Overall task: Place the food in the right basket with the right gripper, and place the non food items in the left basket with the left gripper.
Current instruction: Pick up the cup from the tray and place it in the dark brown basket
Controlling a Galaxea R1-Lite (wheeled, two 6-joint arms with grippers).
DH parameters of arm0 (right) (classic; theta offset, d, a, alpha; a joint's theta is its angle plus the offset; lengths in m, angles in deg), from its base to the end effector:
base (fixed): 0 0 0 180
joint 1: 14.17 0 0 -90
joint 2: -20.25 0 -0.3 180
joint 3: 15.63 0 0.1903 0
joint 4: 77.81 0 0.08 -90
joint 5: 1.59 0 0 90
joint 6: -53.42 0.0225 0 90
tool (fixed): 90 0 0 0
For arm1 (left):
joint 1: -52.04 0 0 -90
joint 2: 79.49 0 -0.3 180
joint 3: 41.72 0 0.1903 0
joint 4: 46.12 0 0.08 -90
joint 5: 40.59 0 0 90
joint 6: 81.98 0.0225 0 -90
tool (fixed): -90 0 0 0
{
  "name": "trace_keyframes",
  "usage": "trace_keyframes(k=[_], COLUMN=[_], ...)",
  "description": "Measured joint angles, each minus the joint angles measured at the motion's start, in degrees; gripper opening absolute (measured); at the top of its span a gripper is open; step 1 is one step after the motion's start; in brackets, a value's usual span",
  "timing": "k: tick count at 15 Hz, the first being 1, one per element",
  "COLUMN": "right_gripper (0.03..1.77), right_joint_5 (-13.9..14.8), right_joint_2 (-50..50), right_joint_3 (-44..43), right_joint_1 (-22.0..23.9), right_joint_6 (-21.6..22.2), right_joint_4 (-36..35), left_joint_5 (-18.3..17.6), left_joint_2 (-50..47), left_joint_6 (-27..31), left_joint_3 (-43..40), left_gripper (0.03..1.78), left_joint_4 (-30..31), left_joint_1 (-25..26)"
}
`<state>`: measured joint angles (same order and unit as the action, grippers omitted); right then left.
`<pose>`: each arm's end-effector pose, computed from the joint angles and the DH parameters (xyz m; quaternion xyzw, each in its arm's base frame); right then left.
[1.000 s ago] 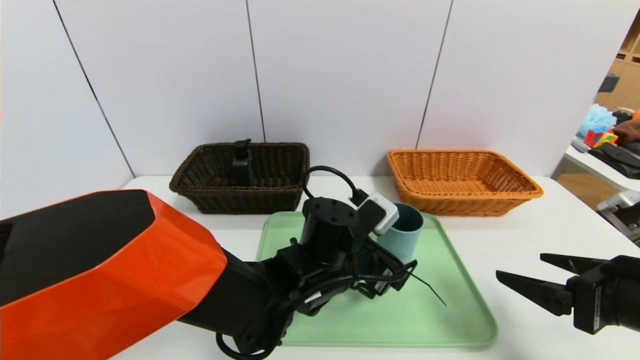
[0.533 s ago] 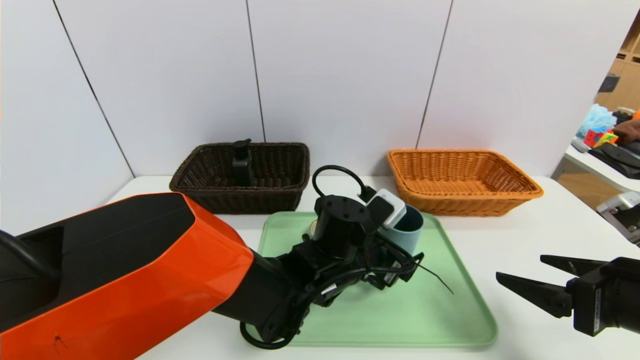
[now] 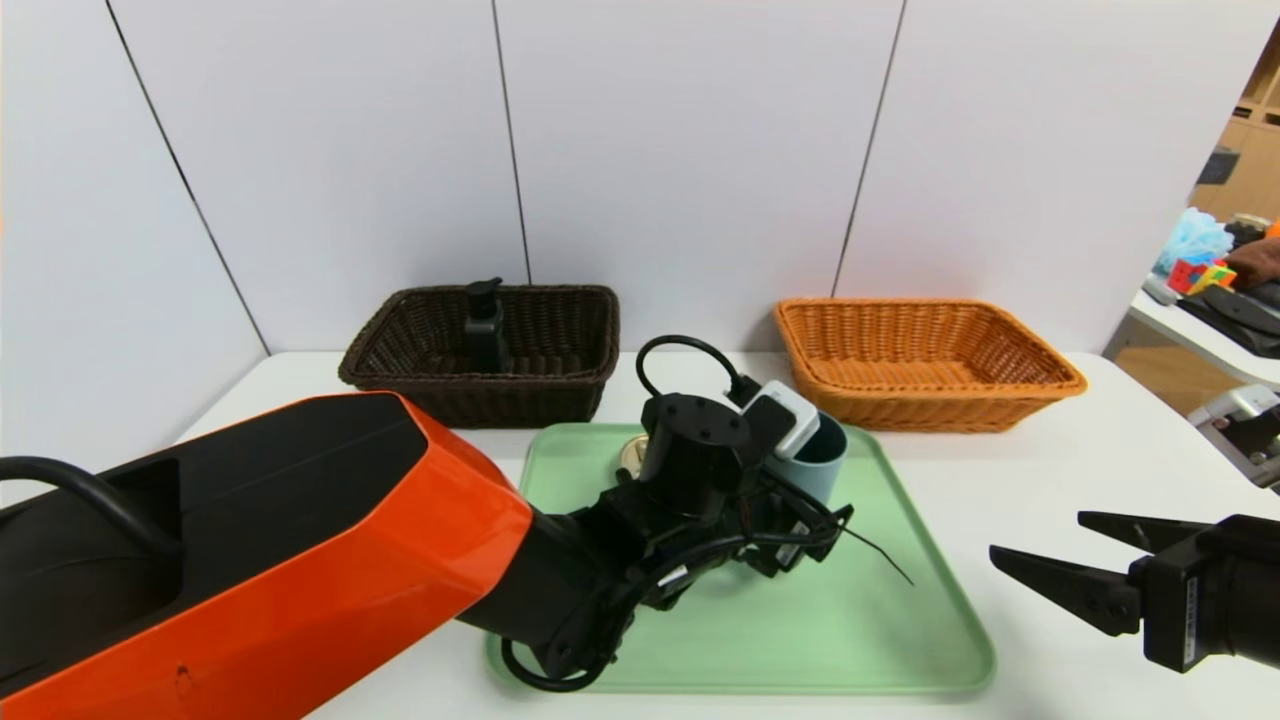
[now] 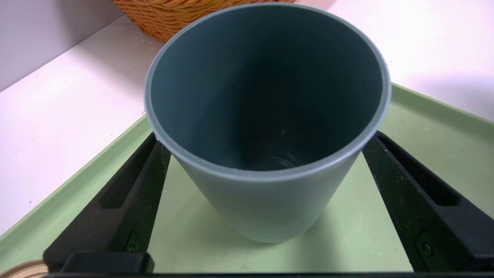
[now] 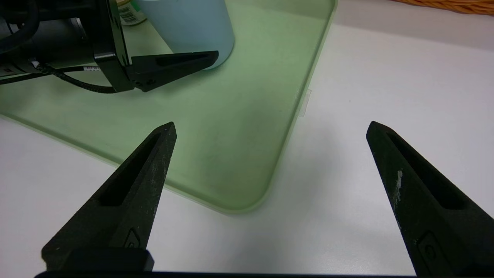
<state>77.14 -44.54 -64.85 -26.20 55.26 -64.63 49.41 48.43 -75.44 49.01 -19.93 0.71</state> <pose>0.1409 0.0345 0.1713 0.0136 0.2514 0.1916 0.9486 0.2728 -0.3409 0.1021 0.0926 0.0617 -0.4353 0.8934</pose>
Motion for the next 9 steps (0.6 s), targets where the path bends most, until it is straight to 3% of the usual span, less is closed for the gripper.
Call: trace_keyframes(k=[9], right_gripper=[1.70], right_joint_5=[0.00], right_joint_2=[-0.06], right_joint_3=[0.10], right_joint_1=[0.00], right_joint_6=[0.00], right_joint_4=[-0.02], left_joint_5=[0.00], left_joint_2=[0.96], left_joint_6=[-0.10], left_joint_3=[1.05], left_gripper=[1.69], left_joint_4=[0.06], left_joint_1=[0.06])
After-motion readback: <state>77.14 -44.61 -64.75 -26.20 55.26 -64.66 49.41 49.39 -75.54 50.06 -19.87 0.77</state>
